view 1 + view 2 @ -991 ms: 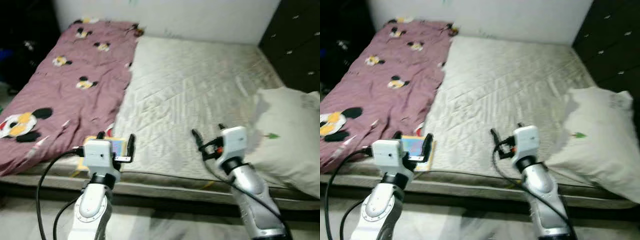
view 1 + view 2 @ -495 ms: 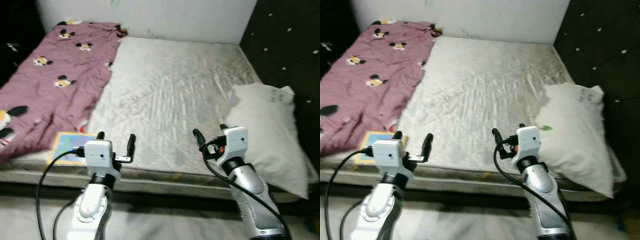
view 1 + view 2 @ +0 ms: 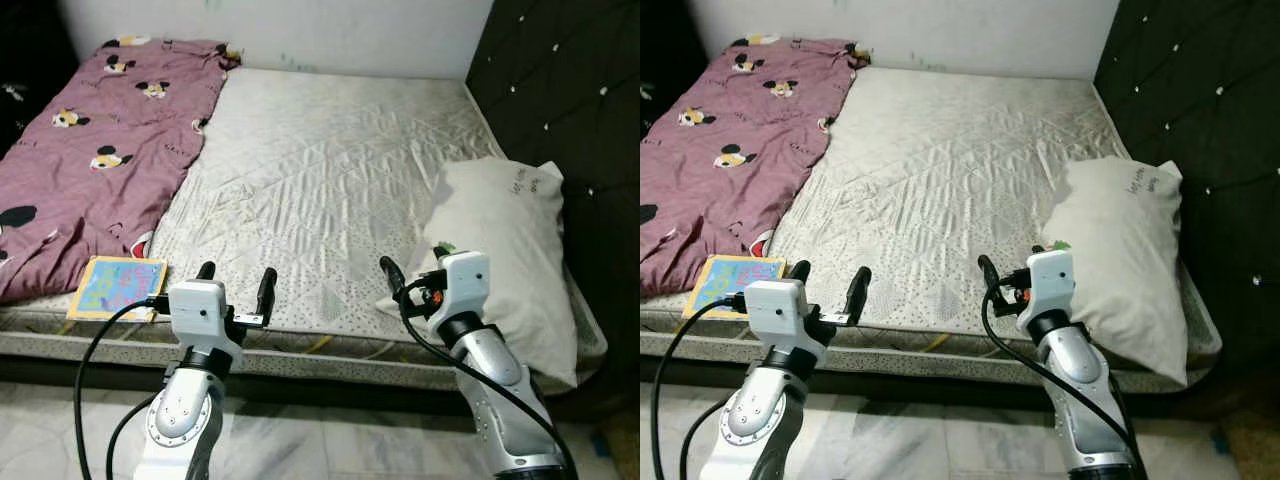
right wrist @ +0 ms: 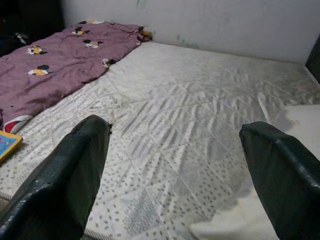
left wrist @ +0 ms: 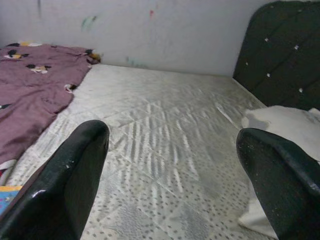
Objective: Clean up the room
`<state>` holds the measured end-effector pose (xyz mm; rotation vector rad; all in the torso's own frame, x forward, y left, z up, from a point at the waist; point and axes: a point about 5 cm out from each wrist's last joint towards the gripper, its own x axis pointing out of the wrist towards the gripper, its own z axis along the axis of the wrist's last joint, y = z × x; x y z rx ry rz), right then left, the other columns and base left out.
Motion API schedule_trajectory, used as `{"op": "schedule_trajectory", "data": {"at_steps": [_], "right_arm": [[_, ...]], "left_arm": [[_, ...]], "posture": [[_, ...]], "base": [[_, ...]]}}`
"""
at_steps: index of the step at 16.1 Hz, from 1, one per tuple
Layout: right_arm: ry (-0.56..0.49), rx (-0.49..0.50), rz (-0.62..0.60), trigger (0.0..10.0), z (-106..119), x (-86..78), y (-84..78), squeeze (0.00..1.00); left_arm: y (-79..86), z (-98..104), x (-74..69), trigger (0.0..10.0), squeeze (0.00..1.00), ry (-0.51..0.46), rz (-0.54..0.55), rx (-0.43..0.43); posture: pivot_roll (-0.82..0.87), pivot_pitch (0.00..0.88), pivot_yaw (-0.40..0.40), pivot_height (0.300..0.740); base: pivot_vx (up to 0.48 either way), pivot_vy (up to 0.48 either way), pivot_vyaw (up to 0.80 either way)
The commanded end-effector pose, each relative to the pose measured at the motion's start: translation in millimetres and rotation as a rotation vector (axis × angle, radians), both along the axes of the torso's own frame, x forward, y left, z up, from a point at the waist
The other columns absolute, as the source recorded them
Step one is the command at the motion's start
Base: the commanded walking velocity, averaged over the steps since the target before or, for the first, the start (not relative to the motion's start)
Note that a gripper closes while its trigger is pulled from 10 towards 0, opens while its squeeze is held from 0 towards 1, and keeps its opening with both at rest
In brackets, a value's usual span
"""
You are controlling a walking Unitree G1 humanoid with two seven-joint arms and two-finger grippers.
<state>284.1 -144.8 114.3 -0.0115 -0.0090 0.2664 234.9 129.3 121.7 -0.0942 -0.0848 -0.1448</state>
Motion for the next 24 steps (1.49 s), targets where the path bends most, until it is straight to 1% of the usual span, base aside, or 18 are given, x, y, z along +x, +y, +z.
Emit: {"op": "schedule_trajectory", "data": {"at_steps": [1,7,8,13,17,24], "right_arm": [[-0.005,0.002,0.007,10.0,1.7,1.3,2.7,0.00],[-0.005,-0.005,0.004,10.0,1.6,2.1,1.9,0.00],[-0.006,-0.007,0.003,10.0,1.6,2.4,1.7,0.00],[-0.001,-0.013,-0.002,10.0,0.2,3.7,0.3,0.00],[0.000,-0.012,-0.004,10.0,-0.8,3.9,-0.4,0.00],[-0.002,-0.019,-0.008,10.0,-1.9,5.3,1.5,0.00]], "left_arm": [[2.1,3.6,-0.9,10.0,0.00,-0.017,0.002,0.000],[2.0,1.7,-0.5,10.0,0.00,-0.005,0.006,0.002],[2.4,0.1,0.2,10.0,0.00,0.004,0.022,0.008],[3.0,0.1,0.3,10.0,0.00,0.001,0.032,0.015],[2.8,-0.7,0.4,10.0,0.00,0.006,0.045,0.022],[2.8,-1.0,2.2,10.0,0.00,0.009,0.038,0.025]], "posture": [[-0.03,0.091,-0.052,0.740],[-0.03,0.092,-0.052,0.740],[-0.03,0.091,-0.053,0.740],[-0.03,0.088,-0.053,0.740],[-0.03,0.084,-0.055,0.740],[-0.03,0.078,-0.048,0.740]], "base": [[0.382,0.000,0.00],[0.373,0.000,0.00],[0.000,0.000,0.00],[0.000,0.000,0.00],[0.000,0.000,-0.59],[0.000,-0.303,0.00]]}}
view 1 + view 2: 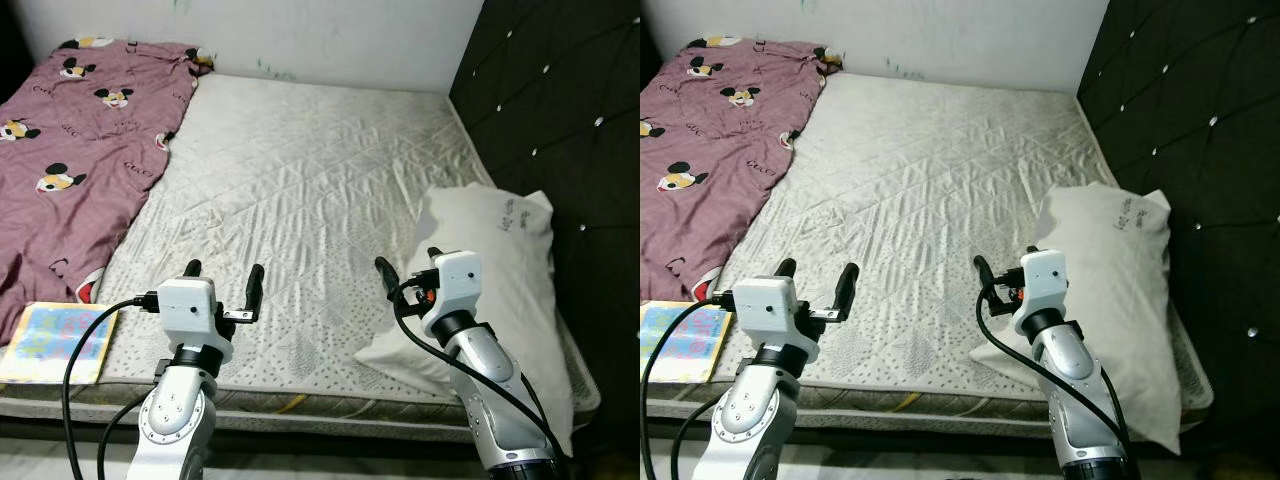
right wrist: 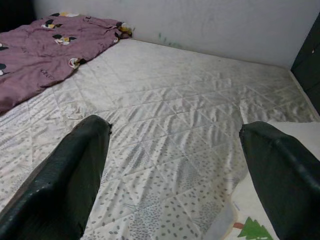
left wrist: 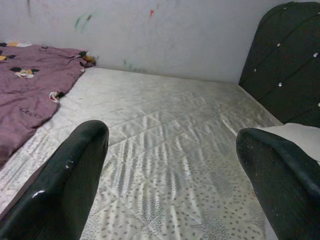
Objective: Clean up the room
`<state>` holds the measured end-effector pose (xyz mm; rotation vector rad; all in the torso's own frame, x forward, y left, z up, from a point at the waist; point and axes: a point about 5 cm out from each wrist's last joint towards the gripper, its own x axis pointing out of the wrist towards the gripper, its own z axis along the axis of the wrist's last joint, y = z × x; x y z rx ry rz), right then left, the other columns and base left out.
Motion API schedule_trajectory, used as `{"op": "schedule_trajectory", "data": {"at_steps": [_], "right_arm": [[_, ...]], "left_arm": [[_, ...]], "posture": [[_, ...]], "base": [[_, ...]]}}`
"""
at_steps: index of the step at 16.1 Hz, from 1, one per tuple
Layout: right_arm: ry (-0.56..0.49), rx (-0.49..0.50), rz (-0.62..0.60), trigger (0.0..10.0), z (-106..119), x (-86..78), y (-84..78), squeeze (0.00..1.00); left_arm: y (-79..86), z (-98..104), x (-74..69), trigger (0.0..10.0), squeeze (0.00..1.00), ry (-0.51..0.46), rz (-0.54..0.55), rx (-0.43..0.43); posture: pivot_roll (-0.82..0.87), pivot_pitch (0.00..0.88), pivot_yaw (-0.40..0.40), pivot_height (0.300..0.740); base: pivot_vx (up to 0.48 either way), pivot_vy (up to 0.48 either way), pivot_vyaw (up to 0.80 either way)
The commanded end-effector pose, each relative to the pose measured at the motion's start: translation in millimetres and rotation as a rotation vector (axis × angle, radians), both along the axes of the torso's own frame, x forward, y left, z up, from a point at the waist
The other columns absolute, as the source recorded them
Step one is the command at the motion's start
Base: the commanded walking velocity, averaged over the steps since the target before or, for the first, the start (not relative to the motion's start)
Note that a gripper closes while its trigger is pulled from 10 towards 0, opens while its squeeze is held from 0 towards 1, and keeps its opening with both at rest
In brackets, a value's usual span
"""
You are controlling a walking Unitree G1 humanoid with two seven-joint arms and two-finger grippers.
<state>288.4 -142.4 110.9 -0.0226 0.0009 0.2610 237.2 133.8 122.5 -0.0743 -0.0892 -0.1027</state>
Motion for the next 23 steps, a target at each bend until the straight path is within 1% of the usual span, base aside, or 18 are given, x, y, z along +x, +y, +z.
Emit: {"op": "schedule_trajectory", "data": {"at_steps": [1,5,8,11,13,16,20,22,23], "right_arm": [[-0.011,-0.005,-0.004,10.0,2,1.3,-0.8,0.00],[-0.005,-0.002,-0.011,10.0,0,2.3,0.1,0.00],[-0.007,-0.001,-0.015,10.0,1,2.8,0.3,0.00],[-0.013,-0.002,-0.014,10.0,1,3.3,0.5,0.00],[-0.013,0.001,-0.015,10.0,1,3.0,1.0,0.00],[-0.007,0.013,-0.020,10.0,0,3.0,0.6,0.00],[0.000,0.013,-0.023,10.0,-1,5.2,2.4,0.00],[-0.010,0.033,-0.035,10.0,0,6.1,2.6,0.00],[-0.025,0.058,-0.039,10.0,3,7.6,3.2,0.00]], "left_arm": [[-1.6,-2,0.2,10.0,0.00,0.012,-0.004,0.007],[-0.6,-1,0.5,10.0,0.00,0.012,-0.001,0.011],[-0.3,-1,0.7,10.0,0.00,0.012,-0.001,0.010],[-1.1,-1,0.9,10.0,0.00,0.014,-0.003,0.007],[-2.8,-2,0.8,10.0,0.00,0.017,-0.014,-0.038],[-2.3,-2,1.0,10.0,0.00,0.018,-0.005,-0.016],[0.0,0,5.5,10.0,0.00,0.009,0.005,-0.017],[6.3,1,7.5,10.0,0.00,-0.007,0.057,-0.007],[10.3,1,7.6,10.0,0.00,-0.015,0.086,0.000]], "posture": [[-0.03,0.077,-0.048,0.740],[-0.02,0.081,-0.047,0.740],[-0.03,0.082,-0.047,0.740],[-0.03,0.082,-0.047,0.740],[-0.03,0.082,-0.049,0.740],[-0.03,0.083,-0.052,0.740],[-0.03,0.083,-0.048,0.740],[-0.02,0.074,-0.040,0.740],[-0.02,0.063,-0.034,0.740]], "base": [[0.000,-0.334,0.00],[0.000,-0.352,0.00],[0.000,-0.393,-0.44],[0.000,-0.450,0.00],[0.000,0.000,0.00],[0.000,0.000,0.00],[0.000,0.000,-0.80],[0.000,0.000,-0.80],[0.000,0.000,0.00]]}}
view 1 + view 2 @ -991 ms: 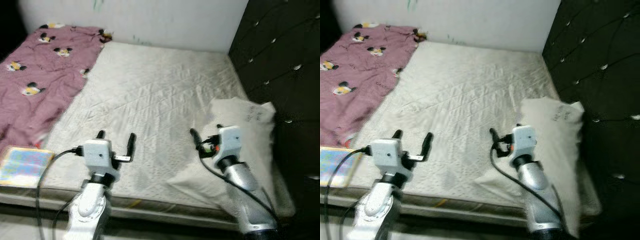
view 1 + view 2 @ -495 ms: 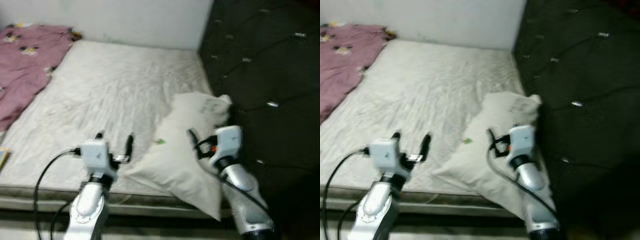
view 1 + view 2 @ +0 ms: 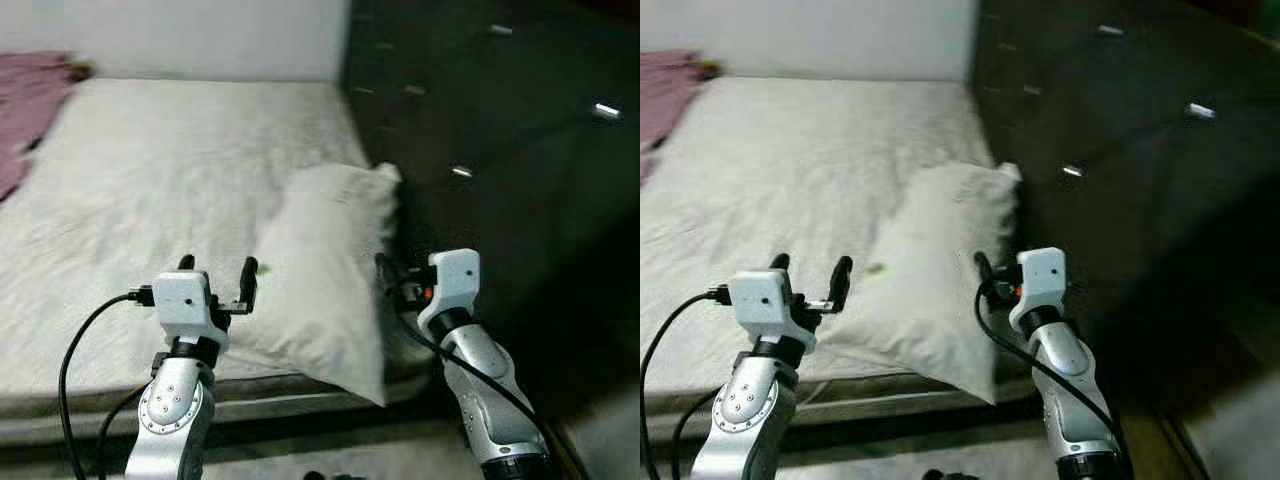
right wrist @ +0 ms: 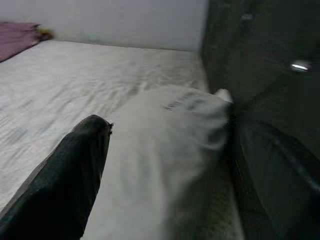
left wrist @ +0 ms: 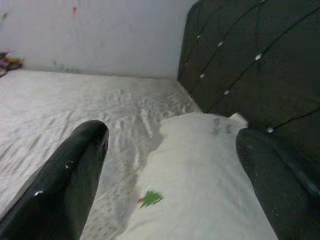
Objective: Clean up the room
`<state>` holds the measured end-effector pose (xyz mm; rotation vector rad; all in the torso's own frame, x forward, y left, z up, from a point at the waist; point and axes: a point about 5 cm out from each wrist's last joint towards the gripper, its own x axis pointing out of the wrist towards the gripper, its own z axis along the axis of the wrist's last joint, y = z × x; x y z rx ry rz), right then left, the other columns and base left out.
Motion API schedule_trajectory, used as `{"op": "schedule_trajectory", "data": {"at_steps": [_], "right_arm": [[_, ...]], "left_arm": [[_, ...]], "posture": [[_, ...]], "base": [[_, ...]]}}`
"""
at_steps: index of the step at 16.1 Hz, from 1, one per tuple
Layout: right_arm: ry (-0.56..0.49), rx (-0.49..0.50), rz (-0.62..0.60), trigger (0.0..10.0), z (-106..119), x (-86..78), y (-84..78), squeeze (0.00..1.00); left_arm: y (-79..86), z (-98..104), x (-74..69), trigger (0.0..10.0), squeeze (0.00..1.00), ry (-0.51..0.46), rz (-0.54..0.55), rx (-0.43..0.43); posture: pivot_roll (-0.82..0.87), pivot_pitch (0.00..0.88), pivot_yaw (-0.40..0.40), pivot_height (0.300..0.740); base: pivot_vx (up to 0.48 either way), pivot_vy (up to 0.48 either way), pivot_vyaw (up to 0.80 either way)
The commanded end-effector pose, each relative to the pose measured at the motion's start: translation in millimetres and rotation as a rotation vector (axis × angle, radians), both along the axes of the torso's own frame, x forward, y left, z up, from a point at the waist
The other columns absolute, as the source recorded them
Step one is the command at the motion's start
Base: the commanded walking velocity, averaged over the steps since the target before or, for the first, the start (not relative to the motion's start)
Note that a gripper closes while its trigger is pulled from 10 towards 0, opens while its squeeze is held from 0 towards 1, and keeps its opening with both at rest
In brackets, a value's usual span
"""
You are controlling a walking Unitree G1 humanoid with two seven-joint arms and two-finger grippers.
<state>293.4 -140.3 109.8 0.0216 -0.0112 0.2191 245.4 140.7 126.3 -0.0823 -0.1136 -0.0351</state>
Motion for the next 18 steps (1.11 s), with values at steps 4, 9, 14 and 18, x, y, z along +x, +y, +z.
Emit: {"op": "schedule_trajectory", "data": {"at_steps": [4,9,14,18], "right_arm": [[-0.044,0.035,-0.021,10.0,10,10.2,2.7,0.00],[-0.073,0.026,-0.017,10.0,15,15.3,3.8,0.00],[-0.053,0.003,-0.113,10.0,5,8.0,-24.6,0.00],[0.027,-0.039,-0.232,10.0,-10,-6.9,-69.2,0.00]], "left_arm": [[28.7,-2,-9.4,10.0,0.00,-0.014,0.147,0.032],[53.8,1,-8.0,10.0,0.00,-0.039,0.245,0.060],[71.5,-6,-16.5,10.0,0.00,-0.031,0.317,0.085],[75.3,-11,-21.2,10.0,0.00,-0.017,0.325,0.100]], "posture": [[0.01,0.041,-0.032,0.740],[0.03,0.005,-0.029,0.740],[0.03,0.000,-0.033,0.740],[0.02,0.000,-0.047,0.740]], "base": [[0.000,0.000,0.00],[0.000,0.000,0.00],[0.000,0.000,0.00],[0.000,0.000,0.00]]}}
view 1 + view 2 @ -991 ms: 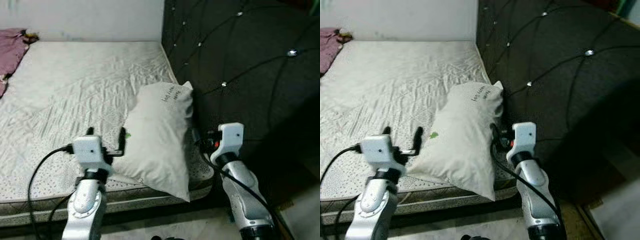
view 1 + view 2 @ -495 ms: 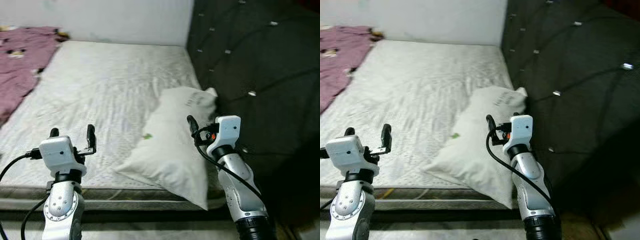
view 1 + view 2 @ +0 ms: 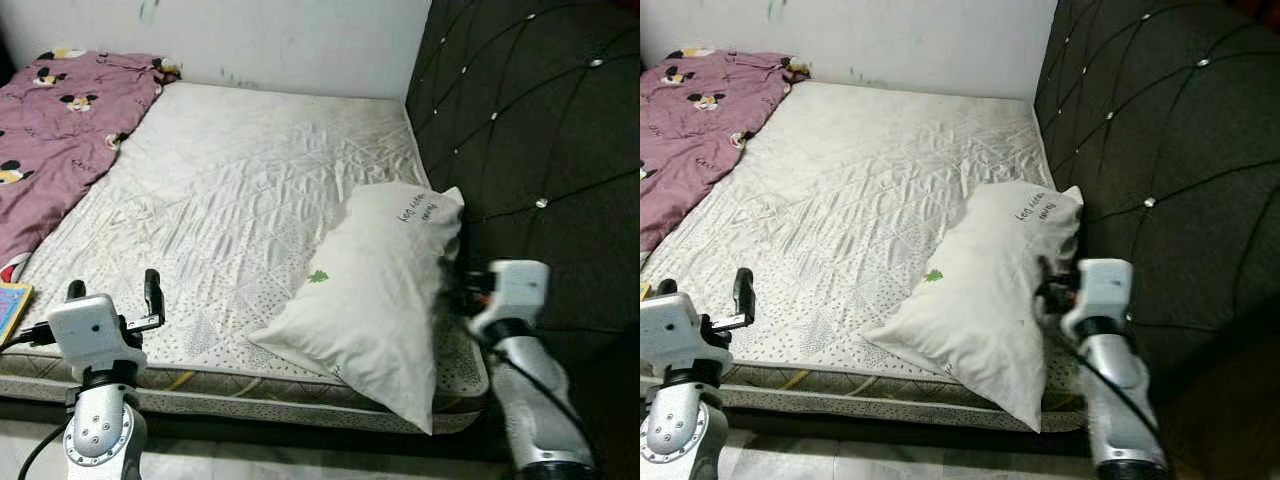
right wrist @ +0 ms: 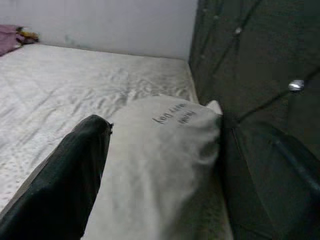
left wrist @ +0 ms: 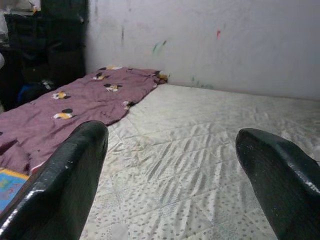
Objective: Clean up the room
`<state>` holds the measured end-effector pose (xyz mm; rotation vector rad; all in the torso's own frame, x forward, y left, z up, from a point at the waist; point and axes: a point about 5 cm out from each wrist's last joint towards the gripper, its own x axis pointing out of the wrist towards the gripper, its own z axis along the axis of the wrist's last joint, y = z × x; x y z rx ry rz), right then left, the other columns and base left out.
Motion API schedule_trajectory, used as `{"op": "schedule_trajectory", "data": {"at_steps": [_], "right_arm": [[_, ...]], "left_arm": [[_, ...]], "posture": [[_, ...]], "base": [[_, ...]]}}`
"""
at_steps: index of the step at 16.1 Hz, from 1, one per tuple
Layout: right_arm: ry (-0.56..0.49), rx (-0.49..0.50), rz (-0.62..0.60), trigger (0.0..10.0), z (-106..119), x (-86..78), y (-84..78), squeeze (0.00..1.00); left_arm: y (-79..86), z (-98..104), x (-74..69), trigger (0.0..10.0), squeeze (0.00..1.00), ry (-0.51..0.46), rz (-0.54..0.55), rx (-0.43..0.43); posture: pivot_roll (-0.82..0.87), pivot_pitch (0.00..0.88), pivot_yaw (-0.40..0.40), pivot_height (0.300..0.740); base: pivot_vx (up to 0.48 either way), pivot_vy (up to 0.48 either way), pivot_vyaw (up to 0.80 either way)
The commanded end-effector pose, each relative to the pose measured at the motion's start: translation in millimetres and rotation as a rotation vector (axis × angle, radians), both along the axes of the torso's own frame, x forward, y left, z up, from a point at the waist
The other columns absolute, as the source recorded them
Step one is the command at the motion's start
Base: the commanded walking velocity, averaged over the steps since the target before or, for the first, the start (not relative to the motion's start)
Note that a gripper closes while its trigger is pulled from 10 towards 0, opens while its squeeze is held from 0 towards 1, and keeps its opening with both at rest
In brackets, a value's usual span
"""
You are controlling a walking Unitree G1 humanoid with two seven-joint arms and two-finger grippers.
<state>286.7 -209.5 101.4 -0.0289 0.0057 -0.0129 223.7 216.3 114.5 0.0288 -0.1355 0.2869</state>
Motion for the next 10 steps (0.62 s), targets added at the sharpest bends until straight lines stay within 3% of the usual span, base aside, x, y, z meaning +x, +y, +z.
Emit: {"op": "schedule_trajectory", "data": {"at_steps": [1,4,10], "right_arm": [[0.018,0.012,-0.005,10.0,-2,2.1,-0.6,0.00],[-0.005,0.010,0.016,10.0,3,7.2,8.8,0.00],[0.003,0.015,0.023,10.0,-2,-0.8,13.6,0.00]], "left_arm": [[-4.9,2,4.9,10.0,0.00,-0.011,-0.020,0.003],[-11.2,5,6.4,10.0,0.00,-0.026,-0.045,0.000],[-20.1,1,1.4,10.0,0.00,-0.008,-0.073,-0.019]], "posture": [[0.01,0.000,-0.046,0.740],[0.01,0.000,-0.043,0.740],[0.00,0.000,-0.022,0.740]], "base": [[0.000,0.000,-0.80],[0.000,0.000,-0.80],[0.000,0.000,-0.80]]}}
